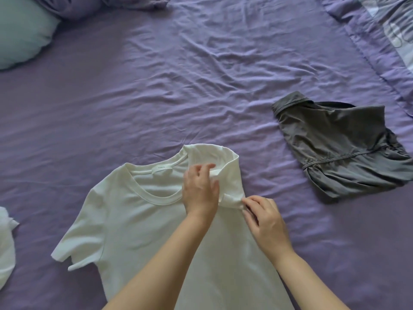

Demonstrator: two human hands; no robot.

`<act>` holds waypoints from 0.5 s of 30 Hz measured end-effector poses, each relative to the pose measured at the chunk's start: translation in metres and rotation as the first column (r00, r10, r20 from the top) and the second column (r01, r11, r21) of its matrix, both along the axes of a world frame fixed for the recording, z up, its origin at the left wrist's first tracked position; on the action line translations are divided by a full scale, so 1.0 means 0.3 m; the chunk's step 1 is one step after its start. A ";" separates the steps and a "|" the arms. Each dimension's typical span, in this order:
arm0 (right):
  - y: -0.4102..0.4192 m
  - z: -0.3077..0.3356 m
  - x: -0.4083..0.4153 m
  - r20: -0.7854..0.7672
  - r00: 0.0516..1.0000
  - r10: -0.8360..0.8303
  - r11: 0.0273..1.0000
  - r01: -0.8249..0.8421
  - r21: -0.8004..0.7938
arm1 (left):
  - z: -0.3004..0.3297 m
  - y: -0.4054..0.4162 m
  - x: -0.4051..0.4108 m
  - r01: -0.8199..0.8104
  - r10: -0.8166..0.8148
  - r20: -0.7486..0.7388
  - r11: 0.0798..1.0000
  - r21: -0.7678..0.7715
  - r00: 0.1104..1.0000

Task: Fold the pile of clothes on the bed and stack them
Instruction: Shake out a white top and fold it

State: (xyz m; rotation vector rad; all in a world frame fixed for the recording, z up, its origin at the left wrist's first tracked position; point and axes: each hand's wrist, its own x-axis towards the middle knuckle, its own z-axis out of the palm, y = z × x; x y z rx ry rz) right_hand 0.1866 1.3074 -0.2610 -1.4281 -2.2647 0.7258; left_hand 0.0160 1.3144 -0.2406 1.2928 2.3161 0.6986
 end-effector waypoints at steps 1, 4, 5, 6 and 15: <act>-0.007 0.000 -0.007 0.010 1.000 0.021 1.000 -0.021 -0.006 | -0.001 -0.001 0.004 0.132 -0.125 -0.078 0.987 0.093 0.989; -0.013 0.004 -0.009 0.082 0.993 0.084 0.996 -0.084 -0.001 | -0.025 -0.001 0.017 0.504 -0.518 -0.147 0.855 -0.121 0.843; -0.008 0.004 -0.004 0.110 0.991 0.082 0.996 -0.084 0.014 | -0.044 -0.007 0.017 0.536 -0.586 -0.136 0.796 -0.282 0.799; -0.002 0.006 0.000 0.135 0.988 0.071 0.997 -0.075 0.027 | -0.066 -0.013 0.013 0.521 -0.612 -0.147 0.756 -0.396 0.777; 0.027 0.001 -0.041 0.289 0.956 0.049 0.985 0.002 -0.173 | -0.072 -0.104 -0.034 0.420 -0.566 -0.140 0.734 -0.533 0.813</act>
